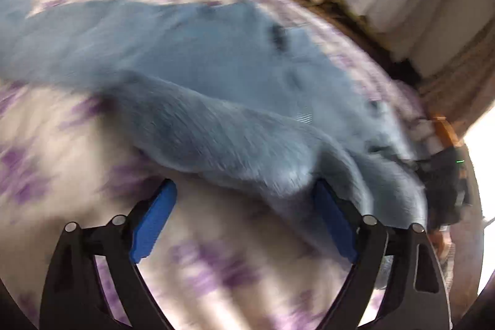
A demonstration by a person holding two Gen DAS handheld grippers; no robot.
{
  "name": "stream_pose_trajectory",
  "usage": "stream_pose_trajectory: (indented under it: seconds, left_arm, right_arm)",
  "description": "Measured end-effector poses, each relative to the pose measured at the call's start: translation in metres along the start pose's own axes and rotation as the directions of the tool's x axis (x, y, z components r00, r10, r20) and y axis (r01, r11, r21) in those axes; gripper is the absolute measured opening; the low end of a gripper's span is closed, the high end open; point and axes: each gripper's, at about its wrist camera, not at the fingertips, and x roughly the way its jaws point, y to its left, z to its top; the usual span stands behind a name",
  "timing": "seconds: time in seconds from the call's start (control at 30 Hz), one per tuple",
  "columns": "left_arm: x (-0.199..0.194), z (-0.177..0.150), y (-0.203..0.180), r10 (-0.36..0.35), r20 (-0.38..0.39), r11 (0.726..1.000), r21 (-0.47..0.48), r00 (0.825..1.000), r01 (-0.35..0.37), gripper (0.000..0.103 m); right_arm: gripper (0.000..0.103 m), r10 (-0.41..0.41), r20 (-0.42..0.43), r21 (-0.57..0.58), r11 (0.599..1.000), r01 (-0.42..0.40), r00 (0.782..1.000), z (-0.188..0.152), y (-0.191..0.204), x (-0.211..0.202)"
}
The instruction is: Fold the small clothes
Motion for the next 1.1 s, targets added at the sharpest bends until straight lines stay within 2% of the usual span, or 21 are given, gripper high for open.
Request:
stream_pose_trajectory:
  seconds: [0.07,0.1,0.13,0.2,0.23,0.33,0.37,0.43,0.5,0.6,0.63,0.67,0.77,0.83,0.9,0.93,1.03,1.1]
  left_arm:
    - [-0.008,0.003,-0.019,-0.106,0.021,0.994,0.021,0.994,0.105,0.075]
    - [-0.019,0.004,-0.031,-0.149,0.058,0.988,0.057,0.987,0.146,0.077]
    - [-0.028,0.005,-0.043,-0.164,0.099,0.984,0.093,0.981,0.155,0.080]
    - [-0.042,0.013,-0.070,-0.149,0.183,0.977,0.176,0.972,0.117,0.087]
    - [-0.041,0.018,-0.080,-0.132,0.193,0.975,0.201,0.972,0.092,0.087]
    - [-0.009,0.032,-0.100,-0.056,0.139,0.974,0.227,0.989,0.023,0.087]
    - [0.003,0.033,-0.102,-0.041,0.120,0.976,0.218,0.992,0.014,0.083]
    - [0.019,0.026,-0.101,-0.056,0.067,0.980,0.193,0.996,0.042,0.078]
    - [0.009,0.011,-0.096,-0.090,0.040,0.975,0.205,0.995,0.080,0.078]
    - [-0.035,-0.017,-0.081,-0.085,0.098,0.970,0.237,0.992,0.059,0.080]
    - [-0.047,-0.022,-0.073,-0.079,0.115,0.972,0.229,0.990,0.051,0.084]
    - [-0.060,-0.027,-0.061,-0.066,0.136,0.978,0.206,0.988,0.037,0.089]
    - [-0.078,-0.037,-0.022,0.001,0.159,0.991,0.130,0.987,-0.022,0.092]
    - [-0.064,-0.039,0.006,0.019,0.095,0.997,0.067,0.995,-0.025,0.092]
    - [-0.038,-0.033,0.018,-0.035,0.007,0.999,0.029,0.999,0.035,0.091]
    - [-0.027,-0.028,0.018,-0.040,-0.015,0.999,0.026,0.999,0.041,0.091]
    - [-0.007,-0.003,0.011,0.004,0.022,0.999,0.045,1.000,-0.005,0.091]
    - [-0.002,0.012,0.007,-0.052,0.056,0.999,0.001,0.997,0.052,0.091]
  right_arm:
    - [0.023,0.012,0.000,0.008,1.000,-0.012,1.000,0.001,-0.002,0.000]
    - [0.023,0.016,-0.001,0.012,1.000,-0.016,1.000,0.001,-0.003,0.000]
    - [0.023,0.018,-0.002,0.015,1.000,-0.018,1.000,0.001,-0.003,0.001]
    - [0.023,0.017,-0.002,0.013,1.000,-0.017,1.000,0.001,-0.002,0.002]
    - [0.023,0.016,-0.002,0.010,1.000,-0.016,1.000,0.001,-0.003,0.001]
    - [0.023,0.023,-0.001,0.016,1.000,-0.023,1.000,0.001,-0.004,0.001]
    - [0.023,0.028,-0.002,0.020,0.999,-0.028,1.000,0.001,-0.005,0.001]
    - [0.023,0.034,-0.005,0.022,0.999,-0.034,0.999,0.001,-0.006,0.001]
    - [0.023,0.037,-0.007,0.023,0.999,-0.037,0.999,0.001,-0.006,0.000]
    - [0.023,0.046,-0.011,0.030,0.999,-0.046,0.999,0.001,-0.007,0.000]
    - [0.023,0.048,-0.012,0.032,0.998,-0.048,0.999,0.001,-0.007,0.000]
    - [0.023,0.049,-0.011,0.034,0.998,-0.049,0.999,0.001,-0.007,0.000]
    - [0.024,0.050,-0.011,0.038,0.998,-0.049,0.999,0.000,-0.007,-0.001]
    - [0.024,0.049,-0.010,0.037,0.998,-0.048,0.999,0.000,-0.007,-0.001]
    - [0.024,0.049,-0.010,0.036,0.998,-0.049,0.999,0.000,-0.007,-0.001]
    - [0.024,0.049,-0.010,0.035,0.998,-0.049,0.999,0.000,-0.007,-0.001]
    - [0.024,0.050,-0.009,0.031,0.998,-0.050,0.999,-0.001,-0.007,0.000]
    - [0.024,0.053,-0.010,0.029,0.998,-0.053,0.999,0.000,-0.007,0.000]
